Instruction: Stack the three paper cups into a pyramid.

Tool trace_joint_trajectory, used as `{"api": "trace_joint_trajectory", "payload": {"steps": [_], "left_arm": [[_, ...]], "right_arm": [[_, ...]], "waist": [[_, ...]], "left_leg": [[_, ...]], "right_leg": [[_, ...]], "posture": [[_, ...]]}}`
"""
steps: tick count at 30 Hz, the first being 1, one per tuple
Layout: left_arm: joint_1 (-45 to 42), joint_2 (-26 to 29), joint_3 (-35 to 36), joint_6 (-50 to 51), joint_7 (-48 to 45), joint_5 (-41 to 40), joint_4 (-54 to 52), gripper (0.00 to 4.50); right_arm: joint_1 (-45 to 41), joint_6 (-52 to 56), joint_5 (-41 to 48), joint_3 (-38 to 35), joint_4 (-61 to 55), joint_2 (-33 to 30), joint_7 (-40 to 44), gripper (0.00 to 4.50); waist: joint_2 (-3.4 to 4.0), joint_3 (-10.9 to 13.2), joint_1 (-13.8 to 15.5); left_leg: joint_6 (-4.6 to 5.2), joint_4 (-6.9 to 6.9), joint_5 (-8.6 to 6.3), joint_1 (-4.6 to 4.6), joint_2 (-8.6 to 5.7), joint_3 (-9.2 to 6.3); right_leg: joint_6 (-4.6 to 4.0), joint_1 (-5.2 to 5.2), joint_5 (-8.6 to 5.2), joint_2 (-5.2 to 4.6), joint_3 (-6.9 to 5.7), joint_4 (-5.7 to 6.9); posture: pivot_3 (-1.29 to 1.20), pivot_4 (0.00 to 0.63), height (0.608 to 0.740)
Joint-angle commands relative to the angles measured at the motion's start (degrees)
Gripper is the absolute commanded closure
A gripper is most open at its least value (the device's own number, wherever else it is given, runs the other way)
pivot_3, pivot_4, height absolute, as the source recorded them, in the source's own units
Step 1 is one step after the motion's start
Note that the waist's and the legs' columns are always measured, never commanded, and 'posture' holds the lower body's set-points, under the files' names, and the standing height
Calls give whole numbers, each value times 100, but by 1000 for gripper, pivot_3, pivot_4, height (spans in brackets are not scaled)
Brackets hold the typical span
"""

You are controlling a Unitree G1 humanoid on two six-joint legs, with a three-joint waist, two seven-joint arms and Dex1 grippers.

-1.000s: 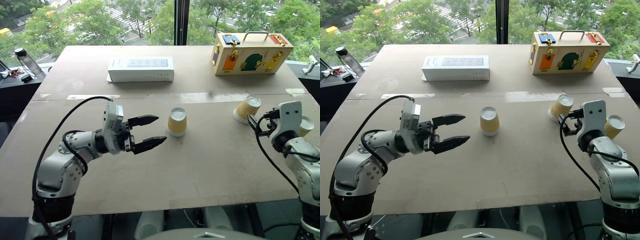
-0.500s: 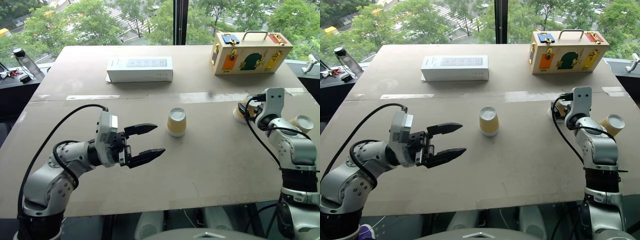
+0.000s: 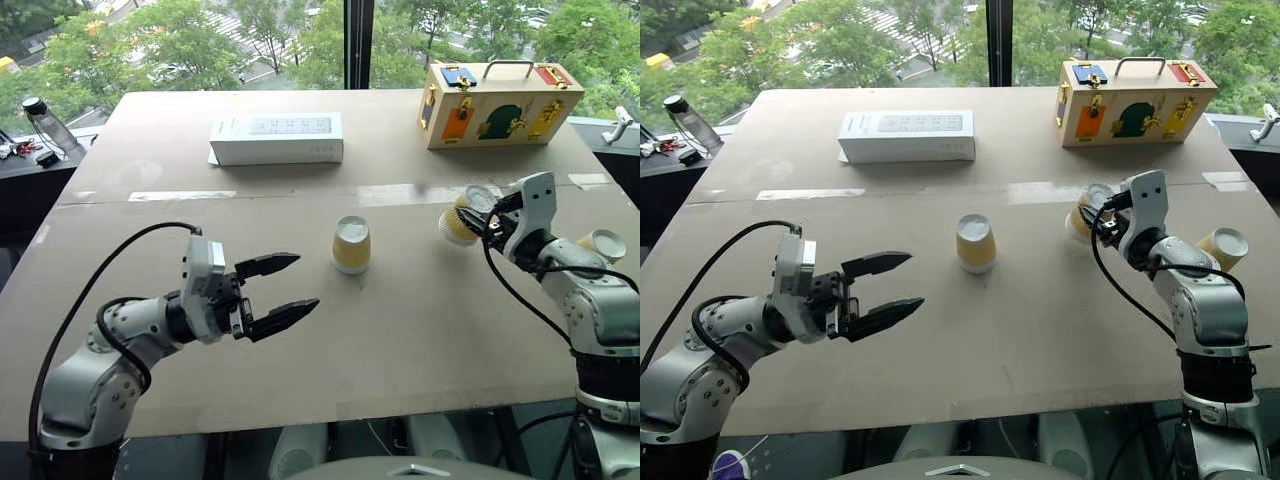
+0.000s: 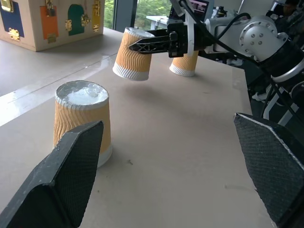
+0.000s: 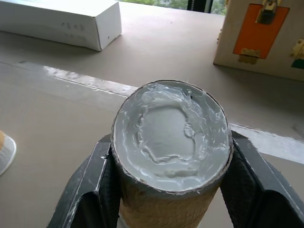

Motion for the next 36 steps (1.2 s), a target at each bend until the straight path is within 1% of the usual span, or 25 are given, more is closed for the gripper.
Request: {"api": "trace_joint_trajectory", "payload": {"steps": [1, 3, 7, 17, 27, 35, 36], "left_arm": [[248, 17, 237, -308, -14, 114, -96, 0], [470, -6, 311, -396, 32, 170, -175, 0], [875, -18, 541, -517, 20, 111, -312, 0], [1428, 0, 970, -505, 98, -92, -666, 0], [1662, 42, 1357, -549, -50, -361, -735, 0], [1563, 77, 1358, -550, -54, -332, -674, 0], [1546, 79, 1345, -544, -48, -331, -676, 0]], "right_arm": [[125, -51, 205, 505, -684, -192, 636, 2265], [165, -101, 86, 774, -746, -244, 735, 2265], [-13, -320, -221, 1161, -432, -174, 777, 2265], [-405, -696, -594, 1482, 205, 94, 820, 2265], [-579, -694, -673, 1601, 364, 339, 931, 2265], [-518, -580, -735, 1742, 393, 349, 1017, 2265], [-495, -536, -708, 1750, 366, 340, 1048, 1399]], "waist": [[0, 0, -5], [-1, 0, -14], [-1, 0, -27], [-1, 0, -37], [-1, 0, -63], [-1, 0, -72], [-1, -1, -72]], "left_leg": [[0, 0, 0, 0, 0, -1], [0, 1, 0, 1, 1, 0], [0, 5, 0, 0, 0, 2], [-1, 2, 0, -1, 0, 0], [-1, 2, 0, -1, 0, -1], [-1, 2, 0, -1, 0, -1], [-1, 2, 0, -1, 0, -1]], "right_leg": [[-1, 0, -1, -1, 0, -1], [-20, 0, -12, -5, 0, 0], [-21, 1, -12, -23, -1, -1], [-22, 0, -12, -28, -6, -3], [-22, 0, -12, -30, -8, -3], [-22, 0, -12, -29, -8, -3], [-22, 0, -12, -29, -8, -3]], "posture": [[0, 150, 740], [0, 150, 740], [0, 150, 740], [0, 150, 740], [0, 150, 740], [0, 150, 740], [0, 150, 740]]}}
